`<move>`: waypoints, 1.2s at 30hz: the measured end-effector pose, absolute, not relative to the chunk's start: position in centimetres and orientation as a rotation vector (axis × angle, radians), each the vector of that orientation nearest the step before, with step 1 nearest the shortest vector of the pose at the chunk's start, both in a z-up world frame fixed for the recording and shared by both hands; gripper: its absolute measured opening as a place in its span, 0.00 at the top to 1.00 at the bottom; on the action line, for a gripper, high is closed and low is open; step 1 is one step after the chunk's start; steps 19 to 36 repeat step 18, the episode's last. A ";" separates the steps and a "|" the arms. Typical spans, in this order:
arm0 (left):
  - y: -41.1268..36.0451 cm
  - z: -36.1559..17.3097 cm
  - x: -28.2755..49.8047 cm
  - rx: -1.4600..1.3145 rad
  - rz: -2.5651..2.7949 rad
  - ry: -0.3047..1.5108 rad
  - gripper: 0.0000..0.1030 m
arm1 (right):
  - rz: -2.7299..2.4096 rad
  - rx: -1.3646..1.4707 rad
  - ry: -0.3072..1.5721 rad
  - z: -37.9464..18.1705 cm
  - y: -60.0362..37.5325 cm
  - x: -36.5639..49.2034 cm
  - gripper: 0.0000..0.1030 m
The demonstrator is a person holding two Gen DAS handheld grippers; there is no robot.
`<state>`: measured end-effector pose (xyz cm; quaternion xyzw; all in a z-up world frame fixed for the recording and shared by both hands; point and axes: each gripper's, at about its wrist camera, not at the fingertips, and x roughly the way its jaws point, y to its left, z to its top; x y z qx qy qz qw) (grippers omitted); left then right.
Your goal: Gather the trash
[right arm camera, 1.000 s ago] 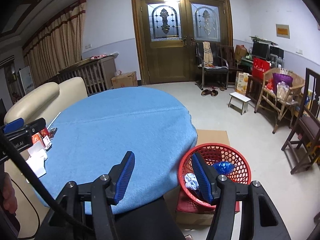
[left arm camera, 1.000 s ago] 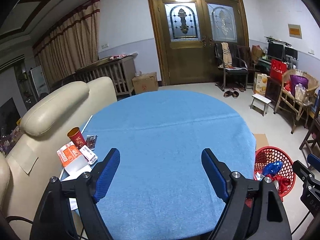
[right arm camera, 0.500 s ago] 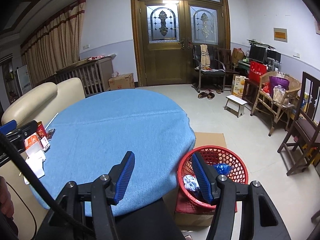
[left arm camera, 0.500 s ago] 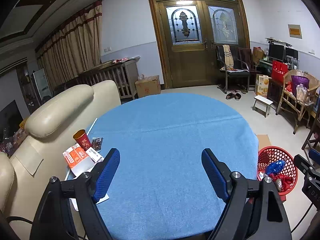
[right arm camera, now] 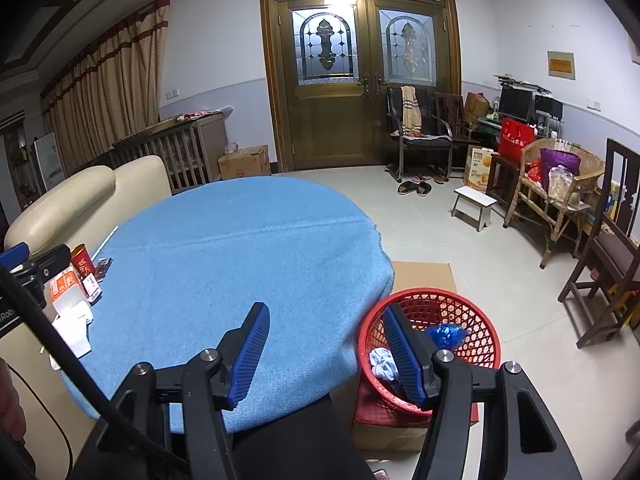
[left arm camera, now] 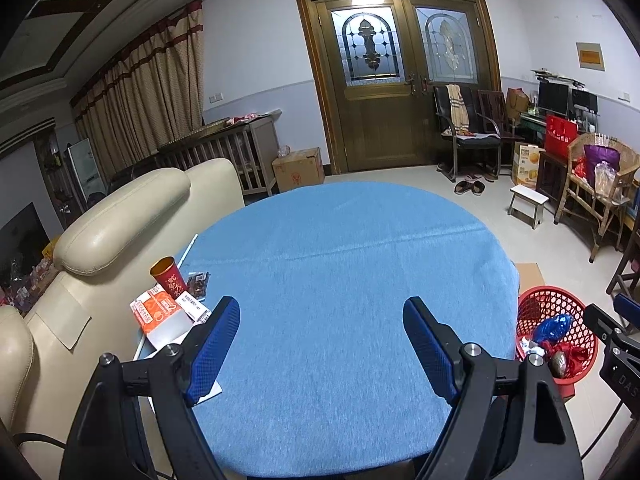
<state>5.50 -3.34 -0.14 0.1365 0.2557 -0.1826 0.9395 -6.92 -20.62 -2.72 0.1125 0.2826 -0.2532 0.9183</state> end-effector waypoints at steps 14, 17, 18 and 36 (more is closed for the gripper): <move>-4.2 -0.3 5.8 0.294 -0.392 0.512 0.18 | -0.528 0.261 0.579 -3.3 -21.5 -6.9 0.39; -4.2 -1.0 6.6 0.277 -0.413 0.529 0.18 | -0.524 0.254 0.602 -3.8 -21.4 -6.0 0.39; -4.1 -1.5 7.2 0.269 -0.415 0.549 0.18 | -0.520 0.252 0.612 -4.0 -21.4 -5.6 0.39; -4.1 -1.5 7.2 0.269 -0.415 0.549 0.18 | -0.520 0.252 0.612 -4.0 -21.4 -5.6 0.39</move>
